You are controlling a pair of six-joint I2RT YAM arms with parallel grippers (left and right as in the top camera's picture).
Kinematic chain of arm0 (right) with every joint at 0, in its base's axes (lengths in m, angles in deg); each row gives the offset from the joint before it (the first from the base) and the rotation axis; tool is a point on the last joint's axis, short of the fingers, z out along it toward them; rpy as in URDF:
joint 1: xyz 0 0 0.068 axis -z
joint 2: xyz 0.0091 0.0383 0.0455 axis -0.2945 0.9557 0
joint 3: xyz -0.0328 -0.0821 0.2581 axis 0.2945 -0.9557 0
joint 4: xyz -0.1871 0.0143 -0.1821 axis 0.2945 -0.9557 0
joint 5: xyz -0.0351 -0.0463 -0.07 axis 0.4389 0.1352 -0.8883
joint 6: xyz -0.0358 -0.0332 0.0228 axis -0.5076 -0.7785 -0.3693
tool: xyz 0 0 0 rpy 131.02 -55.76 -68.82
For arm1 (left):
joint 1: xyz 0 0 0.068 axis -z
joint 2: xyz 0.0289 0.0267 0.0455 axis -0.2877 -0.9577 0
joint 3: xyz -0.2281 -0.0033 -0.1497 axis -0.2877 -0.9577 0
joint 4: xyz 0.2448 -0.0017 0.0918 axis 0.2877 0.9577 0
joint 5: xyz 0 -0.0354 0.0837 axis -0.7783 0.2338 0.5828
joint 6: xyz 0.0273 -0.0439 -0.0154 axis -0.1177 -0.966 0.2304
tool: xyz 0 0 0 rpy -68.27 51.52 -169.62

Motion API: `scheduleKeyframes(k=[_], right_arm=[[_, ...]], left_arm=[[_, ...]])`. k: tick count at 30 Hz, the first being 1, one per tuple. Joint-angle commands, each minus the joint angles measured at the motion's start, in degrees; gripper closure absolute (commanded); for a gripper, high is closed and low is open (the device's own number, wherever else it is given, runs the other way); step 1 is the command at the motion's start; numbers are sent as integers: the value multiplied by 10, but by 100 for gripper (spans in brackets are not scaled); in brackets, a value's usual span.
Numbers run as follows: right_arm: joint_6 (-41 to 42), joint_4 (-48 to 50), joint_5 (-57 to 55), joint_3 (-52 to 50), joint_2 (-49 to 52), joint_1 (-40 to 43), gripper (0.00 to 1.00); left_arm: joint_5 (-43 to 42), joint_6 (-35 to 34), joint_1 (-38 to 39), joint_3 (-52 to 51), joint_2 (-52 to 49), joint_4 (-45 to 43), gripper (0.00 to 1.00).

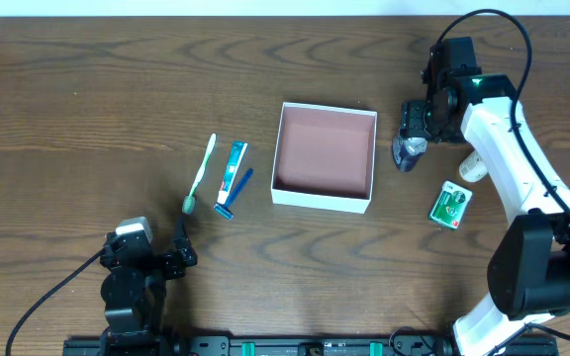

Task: Pack container
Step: 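Reach the right gripper to the blue pump bottle and grasp it, then carry the pump bottle into the box and release it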

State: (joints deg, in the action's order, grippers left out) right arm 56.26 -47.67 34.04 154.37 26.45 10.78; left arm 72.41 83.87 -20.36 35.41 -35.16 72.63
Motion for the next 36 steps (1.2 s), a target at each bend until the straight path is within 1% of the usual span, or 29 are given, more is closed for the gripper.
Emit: scheduleKeyframes(k=[1,4,6,15,17,19,25,27,28,31,35,36], right_arm=[[14,-5,-12,13,3,-13,28],[10,-6,-12,12,3,-25,31],[3,-1,-13,12,3,-33,34],[4,7,-23,10,3,-38,36],[6,7,-29,9,3,-38,40],[13,4,-34,8,3,-38,41],[12,1,-34,7,3,-38,52],[13,0,-34,7,3,-38,65],[13,0,-34,7,3,-38,68],[13,-3,-34,7,3,-38,68],[13,-5,-43,7,2,-38,74],[13,-5,-47,7,1,-38,77]], left_arm=[[0,-1,2,-10,4,1,2],[0,-1,2,-10,4,1,2],[0,-1,2,-10,4,1,2],[0,-1,2,-10,4,1,2],[0,-1,2,-10,4,1,2],[1,-1,2,-10,4,1,2],[1,-1,2,-10,4,1,2],[0,-1,2,-10,4,1,2],[0,-1,2,-10,4,1,2],[0,-1,2,-10,4,1,2],[0,-1,2,-10,4,1,2],[0,-1,2,-10,4,1,2]])
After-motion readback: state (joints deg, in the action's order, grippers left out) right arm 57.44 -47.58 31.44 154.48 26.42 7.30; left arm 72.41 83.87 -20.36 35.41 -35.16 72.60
